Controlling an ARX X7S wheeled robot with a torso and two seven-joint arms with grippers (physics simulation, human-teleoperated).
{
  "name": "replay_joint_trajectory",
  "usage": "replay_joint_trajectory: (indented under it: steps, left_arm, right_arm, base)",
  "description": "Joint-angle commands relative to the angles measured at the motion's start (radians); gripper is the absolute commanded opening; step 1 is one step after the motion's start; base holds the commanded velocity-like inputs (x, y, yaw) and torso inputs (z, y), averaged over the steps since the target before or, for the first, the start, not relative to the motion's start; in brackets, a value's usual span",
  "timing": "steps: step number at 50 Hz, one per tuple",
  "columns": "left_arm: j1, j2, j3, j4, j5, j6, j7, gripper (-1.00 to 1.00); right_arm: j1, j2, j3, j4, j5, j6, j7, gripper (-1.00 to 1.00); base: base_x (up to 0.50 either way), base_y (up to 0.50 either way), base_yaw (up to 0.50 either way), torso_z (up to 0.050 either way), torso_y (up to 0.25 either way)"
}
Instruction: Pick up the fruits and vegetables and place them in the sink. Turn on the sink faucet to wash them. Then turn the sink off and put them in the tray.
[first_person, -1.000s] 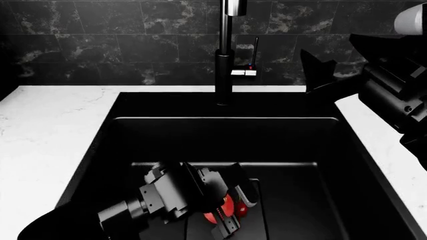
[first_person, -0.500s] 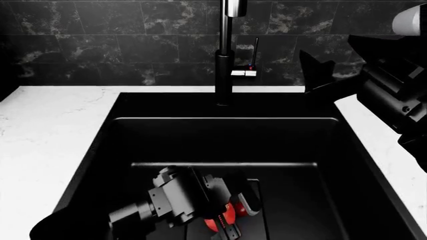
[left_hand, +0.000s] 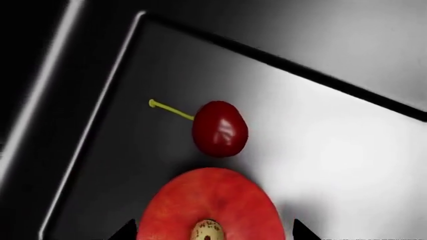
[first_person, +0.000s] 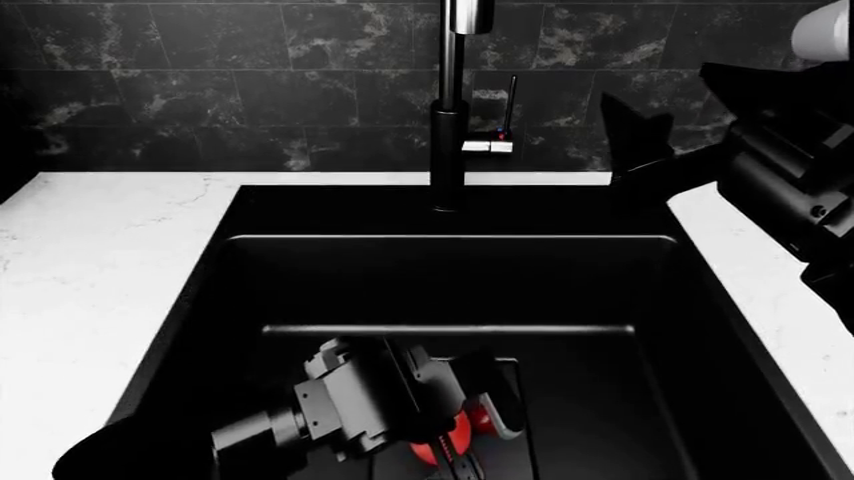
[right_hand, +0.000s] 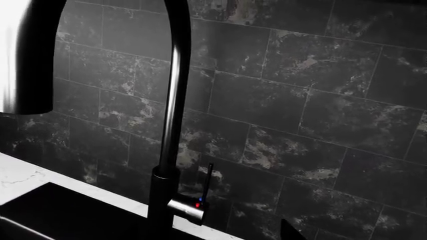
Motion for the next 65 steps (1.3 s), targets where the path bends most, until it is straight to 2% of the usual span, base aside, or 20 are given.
replay_joint_trajectory:
  steps: [1,16,24,29,37,43,47,54,65]
  left_arm:
    - [-0.011,-0.033,-0.033,0.084,-0.027,-0.039,-0.045,1.00]
    - [-0.040,-0.137,-0.163,0.259,-0.107,-0.086,-0.152,1.00]
    - [-0.043,-0.207,-0.330,0.418,-0.213,-0.134,-0.300,1.00]
    - [-0.042,-0.230,-0.390,0.481,-0.260,-0.150,-0.350,1.00]
    - [-0.032,-0.266,-0.514,0.526,-0.290,-0.118,-0.472,1.00]
    - [-0.009,-0.296,-0.584,0.529,-0.219,-0.008,-0.564,1.00]
    - [0.004,-0.321,-0.632,0.549,-0.208,0.015,-0.633,1.00]
    - [0.031,-0.369,-0.662,0.593,-0.206,0.018,-0.692,1.00]
    - [0.087,-0.467,-0.791,0.730,-0.255,0.059,-0.805,1.00]
  right_arm:
    - [0.021,0.000,-0.002,0.001,0.015,0.009,0.011,1.00]
    - [0.053,-0.007,-0.012,0.010,0.026,0.020,0.022,1.00]
    - [0.060,-0.038,-0.036,0.017,-0.009,0.005,0.018,1.00]
    - [0.078,-0.058,-0.053,0.028,-0.026,0.005,0.019,1.00]
    - [0.089,-0.103,-0.093,0.064,-0.157,-0.060,-0.003,1.00]
    - [0.095,-0.142,-0.131,0.102,-0.268,-0.125,-0.020,1.00]
    - [0.106,-0.159,-0.151,0.126,-0.307,-0.144,-0.029,1.00]
    - [0.106,-0.180,-0.173,0.153,-0.337,-0.162,-0.039,1.00]
    - [0.074,-0.182,-0.199,0.150,-0.351,-0.183,-0.070,1.00]
  base:
    - [0.00,0.00,0.00,0.000,0.000]
    - [0.00,0.00,0.00,0.000,0.000]
    - [0.00,0.00,0.00,0.000,0.000]
    - [0.00,0.00,0.00,0.000,0.000]
    - [0.00,0.00,0.00,0.000,0.000]
    - [0.00,0.00,0.00,0.000,0.000]
    - [0.00,0.00,0.00,0.000,0.000]
    - [0.00,0.00,0.00,0.000,0.000]
    - [0.00,0.00,0.00,0.000,0.000]
